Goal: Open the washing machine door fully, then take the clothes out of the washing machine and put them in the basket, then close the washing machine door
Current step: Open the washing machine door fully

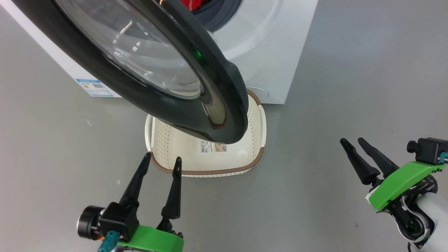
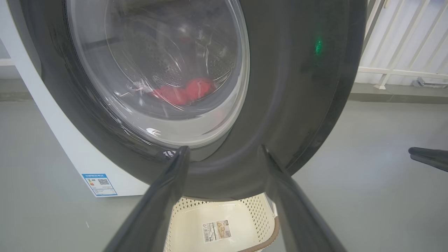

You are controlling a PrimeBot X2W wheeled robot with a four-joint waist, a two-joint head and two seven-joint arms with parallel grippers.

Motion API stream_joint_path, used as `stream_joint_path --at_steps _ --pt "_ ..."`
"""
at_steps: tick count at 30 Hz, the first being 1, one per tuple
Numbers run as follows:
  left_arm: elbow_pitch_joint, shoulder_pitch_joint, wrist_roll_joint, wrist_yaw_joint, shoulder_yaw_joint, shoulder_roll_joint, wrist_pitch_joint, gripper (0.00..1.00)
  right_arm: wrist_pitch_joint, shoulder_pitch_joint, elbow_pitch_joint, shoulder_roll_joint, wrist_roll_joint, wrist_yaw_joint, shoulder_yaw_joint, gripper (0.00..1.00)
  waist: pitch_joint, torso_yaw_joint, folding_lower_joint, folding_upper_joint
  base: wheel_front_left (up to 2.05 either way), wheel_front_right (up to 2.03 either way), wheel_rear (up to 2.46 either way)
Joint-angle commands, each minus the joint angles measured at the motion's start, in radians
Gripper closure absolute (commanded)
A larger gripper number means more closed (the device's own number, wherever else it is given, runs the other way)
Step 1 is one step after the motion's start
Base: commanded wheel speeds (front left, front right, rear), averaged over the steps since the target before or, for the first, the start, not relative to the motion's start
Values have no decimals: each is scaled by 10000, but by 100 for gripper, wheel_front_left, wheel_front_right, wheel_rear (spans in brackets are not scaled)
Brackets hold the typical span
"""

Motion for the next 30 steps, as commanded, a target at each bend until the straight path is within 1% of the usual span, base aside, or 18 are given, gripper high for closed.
stream_joint_path --at_steps 1,6,9,12,16,23,26,30 --pt "-200 9 97 -52 353 106 -92 0 -179 241 -88 -264 -150 65 134 0 2 0 0 0 0 0 0" --pt "-182 32 85 -41 363 106 -92 0 -548 268 375 -88 -763 65 226 0 -4 -16 0 0 0 0 0" --pt "-169 48 83 -33 367 106 -92 0 -574 315 439 49 -1245 65 -75 0 -9 -31 0 0 0 0 0" --pt "-160 41 80 -21 368 106 -92 0 -578 537 290 285 -2010 65 -776 0 -4 -29 0 0 0 0 0" --pt "-156 16 77 -1 380 106 -92 0 -580 994 -50 609 -3414 65 -1819 0 13 -29 0 0 0 0 0" --pt "-130 12 90 -3 420 106 -92 0 -581 1836 -985 1377 -5580 65 -3575 0 3 -62 0 0 0 0 0" --pt "-132 7 96 -8 426 106 -92 0 -581 2150 -1350 1705 -6304 65 -4161 0 -1 -67 0 0 0 0 0" --pt "-141 -14 103 -8 415 106 -92 0 -581 2498 -1772 2107 -6911 65 -4811 0 0 -53 0 0 0 0 0"
